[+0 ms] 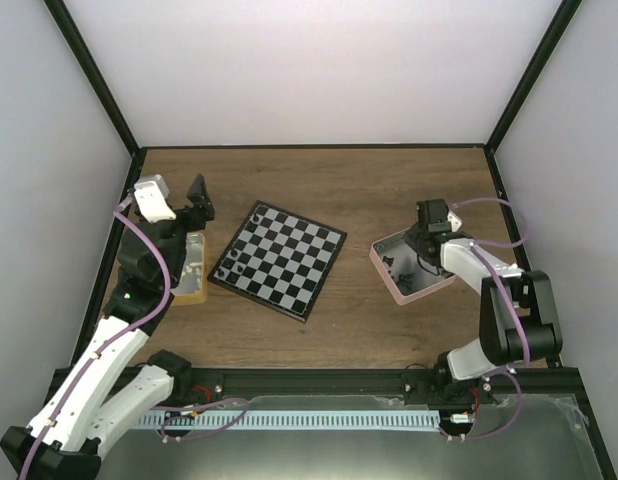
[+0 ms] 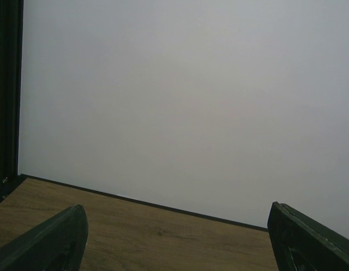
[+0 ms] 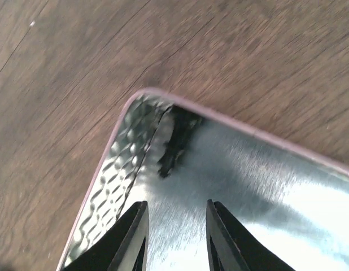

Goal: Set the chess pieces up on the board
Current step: Pick up the chess piece from the storage box.

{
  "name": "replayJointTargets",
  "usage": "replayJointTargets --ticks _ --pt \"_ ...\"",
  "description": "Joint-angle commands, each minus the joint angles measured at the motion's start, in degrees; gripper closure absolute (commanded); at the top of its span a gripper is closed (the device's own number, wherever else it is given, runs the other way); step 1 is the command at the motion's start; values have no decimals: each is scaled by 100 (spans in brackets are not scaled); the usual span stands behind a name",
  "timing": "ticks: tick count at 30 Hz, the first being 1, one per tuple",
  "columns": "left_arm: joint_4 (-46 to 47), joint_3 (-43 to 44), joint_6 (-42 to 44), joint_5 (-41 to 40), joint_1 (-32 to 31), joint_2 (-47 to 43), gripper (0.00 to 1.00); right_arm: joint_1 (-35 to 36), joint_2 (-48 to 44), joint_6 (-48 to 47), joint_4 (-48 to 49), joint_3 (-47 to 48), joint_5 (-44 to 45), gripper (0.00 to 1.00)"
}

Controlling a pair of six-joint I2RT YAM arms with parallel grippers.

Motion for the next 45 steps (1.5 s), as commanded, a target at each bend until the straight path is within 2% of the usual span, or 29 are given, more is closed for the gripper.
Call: replayJointTargets --ticks 1,23,29,34,40,45 --pt "76 36 15 17 26 -17 11 -460 449 207 539 179 -543 71" --pt "47 11 87 -43 28 19 11 -563 1526 410 904 681 -83 75" --pt "47 13 73 -32 27 13 11 -562 1607 308 922 689 -58 84" --pt "49 11 57 -13 26 17 11 -563 1474 187 935 603 -154 94" --pt "55 -2 -14 84 26 51 11 -554 899 -12 890 297 -452 95" --pt "69 -7 -217 307 26 121 11 -491 255 -351 829 -4 -1209 95"
